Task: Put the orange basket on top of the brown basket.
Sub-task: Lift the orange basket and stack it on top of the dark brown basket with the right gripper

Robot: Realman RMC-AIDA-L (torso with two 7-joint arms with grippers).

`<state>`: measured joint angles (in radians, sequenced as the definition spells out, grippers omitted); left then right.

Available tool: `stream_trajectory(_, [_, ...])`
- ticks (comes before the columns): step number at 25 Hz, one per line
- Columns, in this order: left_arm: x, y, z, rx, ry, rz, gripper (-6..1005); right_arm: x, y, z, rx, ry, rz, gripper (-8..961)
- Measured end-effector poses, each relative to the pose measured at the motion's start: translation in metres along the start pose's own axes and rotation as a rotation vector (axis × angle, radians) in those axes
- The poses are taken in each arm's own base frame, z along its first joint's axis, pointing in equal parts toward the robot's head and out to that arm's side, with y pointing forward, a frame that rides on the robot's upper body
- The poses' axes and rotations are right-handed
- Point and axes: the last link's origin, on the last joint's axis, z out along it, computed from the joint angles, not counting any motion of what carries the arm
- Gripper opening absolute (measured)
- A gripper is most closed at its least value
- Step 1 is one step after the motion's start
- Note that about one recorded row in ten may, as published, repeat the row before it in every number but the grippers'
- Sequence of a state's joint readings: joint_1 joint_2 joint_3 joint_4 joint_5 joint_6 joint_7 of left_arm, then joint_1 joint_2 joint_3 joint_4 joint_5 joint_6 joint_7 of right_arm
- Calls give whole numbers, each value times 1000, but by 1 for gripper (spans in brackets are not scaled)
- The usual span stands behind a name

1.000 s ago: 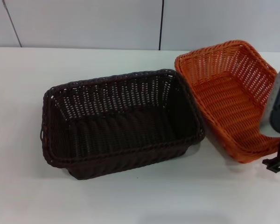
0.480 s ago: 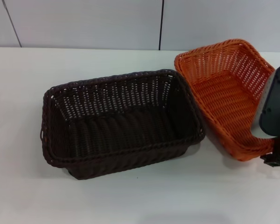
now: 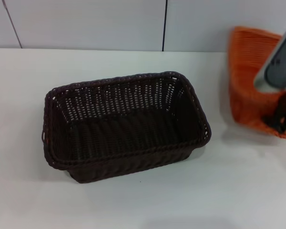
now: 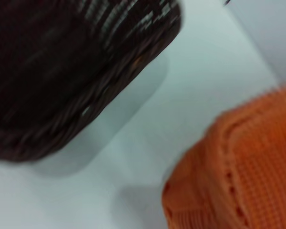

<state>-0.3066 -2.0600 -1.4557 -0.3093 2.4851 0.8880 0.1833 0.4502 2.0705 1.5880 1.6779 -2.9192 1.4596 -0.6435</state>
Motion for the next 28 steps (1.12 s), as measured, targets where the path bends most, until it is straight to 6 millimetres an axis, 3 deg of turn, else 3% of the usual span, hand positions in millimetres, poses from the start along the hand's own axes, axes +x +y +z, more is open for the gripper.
stream_trajectory(7, [-2, -1, -2, 3, -5, -1, 802, -36, -10, -31, 66, -104, -40, 259])
stream_trajectory(12, [-4, 0, -3, 1, -14, -5, 802, -68, -10, -69, 155, -219, -243, 215])
stream_trajectory(13, [-4, 1, -3, -1, -16, -4, 802, -68, -10, -69, 155, -219, -243, 215])
stream_trajectory(16, [-6, 4, -3, -10, -28, -5, 802, -82, -4, -83, 192, -253, -412, 213])
stream_trajectory(17, [-7, 4, -3, -11, -30, -6, 802, -87, 5, -88, 208, -261, -566, 212])
stream_trajectory(18, [-7, 5, -4, -12, -30, -8, 802, -87, 5, -88, 208, -261, -566, 212])
stream_trajectory(22, [-7, 4, -7, -9, -23, -14, 802, -94, 20, -94, 224, -250, -937, 210])
stream_trajectory(28, [-9, 4, -12, -11, -20, -57, 802, -94, 29, -93, 215, -274, -1173, 209])
